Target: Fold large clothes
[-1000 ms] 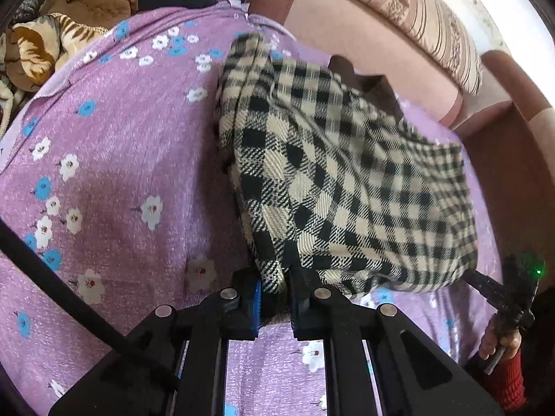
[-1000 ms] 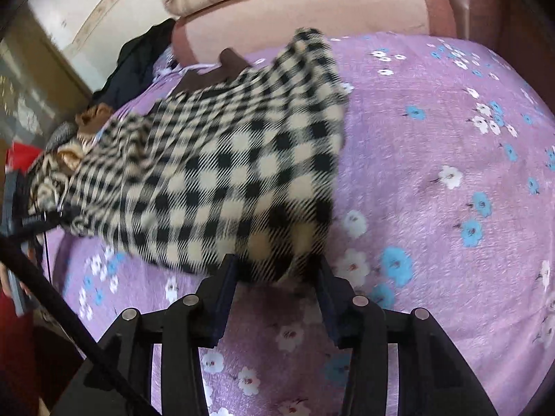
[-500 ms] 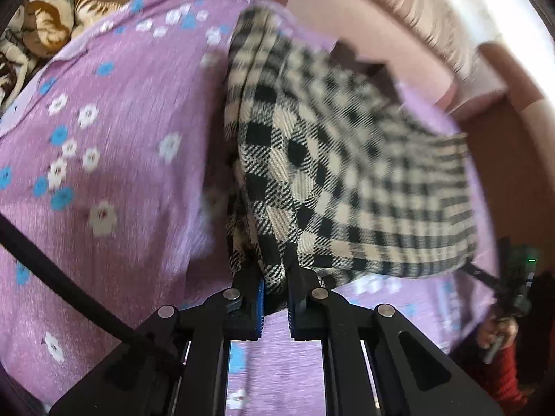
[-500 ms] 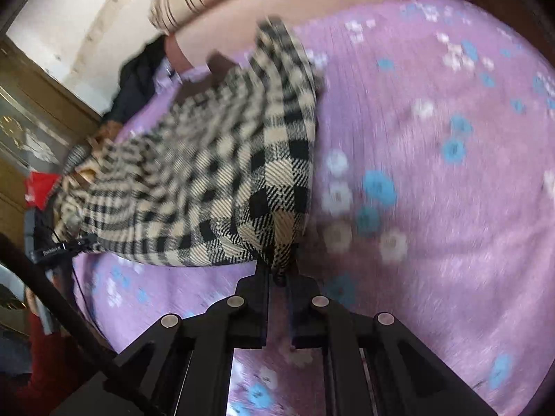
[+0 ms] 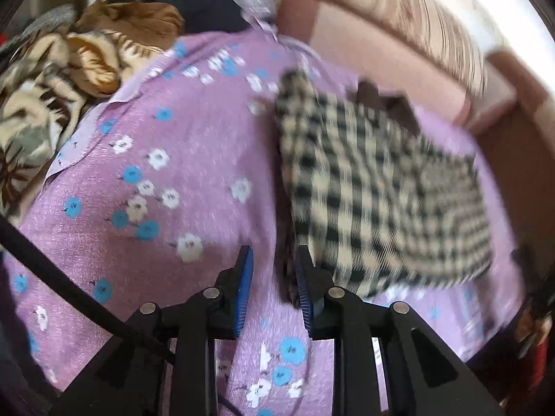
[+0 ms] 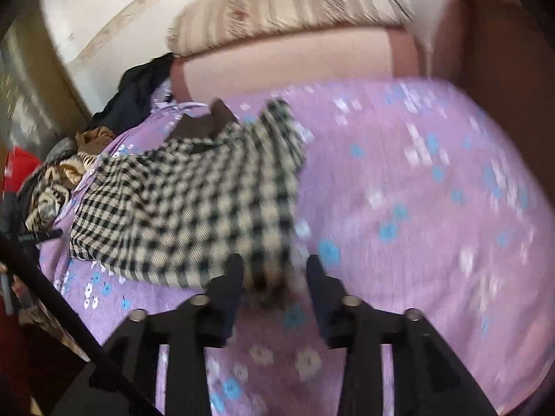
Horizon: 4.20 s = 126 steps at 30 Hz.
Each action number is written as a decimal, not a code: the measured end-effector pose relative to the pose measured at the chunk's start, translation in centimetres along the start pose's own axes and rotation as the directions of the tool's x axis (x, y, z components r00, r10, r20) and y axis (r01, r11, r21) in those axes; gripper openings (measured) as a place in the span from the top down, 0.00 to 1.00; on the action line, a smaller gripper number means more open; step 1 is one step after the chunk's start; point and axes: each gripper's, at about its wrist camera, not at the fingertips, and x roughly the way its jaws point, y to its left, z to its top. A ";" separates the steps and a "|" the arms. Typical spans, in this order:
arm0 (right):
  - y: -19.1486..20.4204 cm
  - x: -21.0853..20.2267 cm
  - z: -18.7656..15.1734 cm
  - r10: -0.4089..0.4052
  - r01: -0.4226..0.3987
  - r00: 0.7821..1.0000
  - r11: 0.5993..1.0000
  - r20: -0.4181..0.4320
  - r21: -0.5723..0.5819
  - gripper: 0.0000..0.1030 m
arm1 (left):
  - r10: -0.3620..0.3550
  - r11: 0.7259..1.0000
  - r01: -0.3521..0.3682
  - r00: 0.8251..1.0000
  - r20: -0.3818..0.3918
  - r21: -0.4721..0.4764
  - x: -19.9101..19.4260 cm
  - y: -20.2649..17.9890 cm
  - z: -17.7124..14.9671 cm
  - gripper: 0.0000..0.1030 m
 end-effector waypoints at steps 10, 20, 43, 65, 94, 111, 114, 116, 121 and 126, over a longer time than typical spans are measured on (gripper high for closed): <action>4.7 9.7 9.9 -0.096 0.095 0.995 0.989 -0.008 -0.112 0.40 | -0.011 1.000 0.011 0.998 0.056 0.000 4.7 -3.2 4.9 0.48; 1.7 15.7 12.4 -0.194 0.189 0.977 0.980 -0.092 -0.061 0.39 | -0.054 0.998 0.055 0.998 0.030 -0.035 10.1 -2.8 8.6 0.46; -6.2 17.3 12.0 -0.155 0.179 0.982 0.951 -0.112 0.251 0.68 | 0.045 0.995 -0.041 0.998 0.047 -0.092 11.4 -2.9 11.7 0.53; 3.2 5.6 -3.0 -0.072 0.065 0.992 0.995 -0.106 -0.073 0.41 | -0.036 0.990 0.050 0.994 -0.108 0.130 6.8 -3.5 -0.8 0.32; 1.6 4.7 2.2 0.152 -0.160 0.987 0.973 0.062 0.168 0.82 | -0.074 0.996 0.081 0.984 0.164 -0.036 2.2 -2.9 4.3 0.51; 2.2 19.9 8.9 0.277 -0.265 0.961 0.887 0.024 0.378 0.83 | -0.022 0.997 0.028 0.996 0.082 -0.071 12.6 -3.7 9.6 0.59; -2.9 18.9 8.8 0.195 -0.199 0.979 0.864 0.056 0.463 0.85 | -0.041 0.992 0.051 0.995 0.089 -0.118 12.7 -2.4 10.1 0.59; -6.4 18.0 8.4 0.175 -0.196 0.980 0.823 0.089 0.534 0.87 | -0.036 0.988 0.050 0.995 0.097 -0.145 12.3 -1.9 10.2 0.59; -11.4 15.2 7.2 0.024 -0.075 0.996 0.774 0.089 0.629 0.78 | 0.129 0.972 -0.095 0.980 0.149 -0.217 10.1 0.2 10.3 0.50; -13.1 11.2 5.2 -0.010 -0.045 0.997 0.774 0.083 0.632 0.73 | 0.097 0.956 -0.047 0.982 0.161 -0.288 7.7 3.0 9.4 0.48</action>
